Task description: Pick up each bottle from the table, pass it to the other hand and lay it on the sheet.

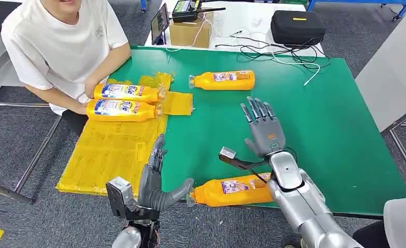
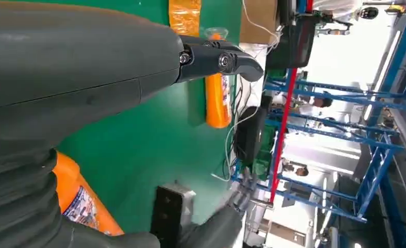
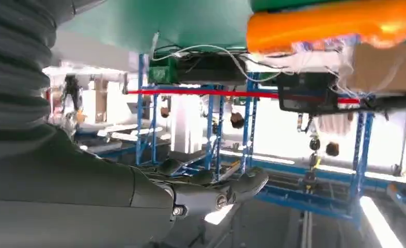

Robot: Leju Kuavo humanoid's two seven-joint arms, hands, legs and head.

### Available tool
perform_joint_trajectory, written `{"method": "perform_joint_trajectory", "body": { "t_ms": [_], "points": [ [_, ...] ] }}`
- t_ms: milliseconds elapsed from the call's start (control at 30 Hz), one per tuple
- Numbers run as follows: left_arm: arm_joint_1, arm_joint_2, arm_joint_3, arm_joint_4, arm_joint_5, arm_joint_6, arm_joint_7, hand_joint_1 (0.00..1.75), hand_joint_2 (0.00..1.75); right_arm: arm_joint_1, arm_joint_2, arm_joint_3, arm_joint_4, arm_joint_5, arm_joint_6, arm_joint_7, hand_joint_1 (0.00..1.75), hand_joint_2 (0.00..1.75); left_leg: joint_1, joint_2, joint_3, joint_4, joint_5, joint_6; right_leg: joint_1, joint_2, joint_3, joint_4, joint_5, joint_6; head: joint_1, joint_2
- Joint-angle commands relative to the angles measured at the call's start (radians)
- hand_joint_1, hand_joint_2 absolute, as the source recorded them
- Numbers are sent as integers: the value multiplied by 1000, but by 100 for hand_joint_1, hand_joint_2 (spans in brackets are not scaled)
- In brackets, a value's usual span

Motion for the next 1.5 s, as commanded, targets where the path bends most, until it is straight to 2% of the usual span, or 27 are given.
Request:
{"method": "perform_joint_trajectory", "body": {
  "t_ms": [33, 67, 133, 200, 233, 367, 667, 767, 900, 1033, 1233, 1300, 1500],
  "points": [
    [-26, 33, -33, 20, 0, 8, -18, 0, 175, 132, 33, -45, -341, -321, -77, -255, 0, 175, 0, 1, 1, 0, -1, -1, 1, 0, 1, 0, -1, -2, 0, 0],
    [-27, 34, -37, 18, 2, 8, -23, 0, 175, 151, 30, -40, -380, -387, -82, -302, 0, 175, 1, 1, 2, 0, -1, -1, 1, 0, 2, 0, -1, -2, 0, 0],
    [-28, 34, -41, 15, 2, 8, -23, 0, 175, 162, 32, -33, -402, -384, -79, -299, 0, 175, 0, 0, 1, -1, -1, -1, 0, -1, 1, 0, -1, -1, 0, 0],
    [-28, 39, -49, 8, 8, 14, -34, 0, 175, 204, 31, -29, -483, -577, -38, -387, 0, 175, 0, 0, 1, 0, -1, -1, 0, -1, 1, 0, -1, -2, 0, 0],
    [-27, 41, -55, 3, 10, 17, -38, 0, 175, 232, 32, -34, -513, -610, -38, -416, 0, 175, 0, -1, 0, 0, 0, -1, 0, -1, -1, 0, -1, -1, 0, 0],
    [3, 56, -60, -50, 5, 33, -48, 0, 175, 319, 28, -33, -606, -618, -35, -443, 0, 175, 0, -2, 0, -1, -1, -1, 0, -2, 0, 0, -2, -1, 0, 0],
    [3, 58, -52, -61, 2, 40, -50, 0, 175, 319, 33, -26, -585, -611, -35, -445, 0, 175, 0, 2, 0, 0, -1, -1, 0, 1, -1, 0, -1, -2, 0, 0],
    [12, 59, -41, -66, -8, 57, -49, 0, 175, 339, 36, -19, -558, -631, 0, -449, 0, 175, 0, 1, 0, 0, -1, -1, 1, 1, -1, -1, -1, -2, 0, 0],
    [55, 80, -32, -116, 5, 79, -33, 0, 175, 363, 25, 65, -516, -669, 141, -427, 0, 175, 0, 2, 1, -1, -1, -1, 1, 1, 0, -1, -1, -1, 0, 0],
    [57, 95, -42, -141, -7, 71, -1, 0, 175, 395, 3, 113, -535, -634, 144, -411, 0, 175, 1, 3, 3, -2, -3, -2, 1, 2, 2, -1, -2, -2, 0, 0],
    [37, 71, -33, -153, -64, 46, 15, 0, 175, 492, -20, 144, -615, -628, 234, -388, 0, 175, 1, 0, 0, 0, -2, -2, 1, -1, 0, -1, -2, -2, 0, 0],
    [29, 64, -34, -149, -77, 43, 16, 0, 175, 513, -16, 146, -606, -613, 220, -397, 0, 175, 1, -1, -1, 0, -2, -2, 1, -2, 0, -1, -3, -2, 0, 0],
    [34, 50, -19, -150, -102, 42, 18, 0, 175, 519, -39, 154, -616, -532, 223, -355, 0, 175, 1, 1, -1, -1, -2, -2, 1, 0, -1, 0, -2, -2, 0, 0]
  ]
}}
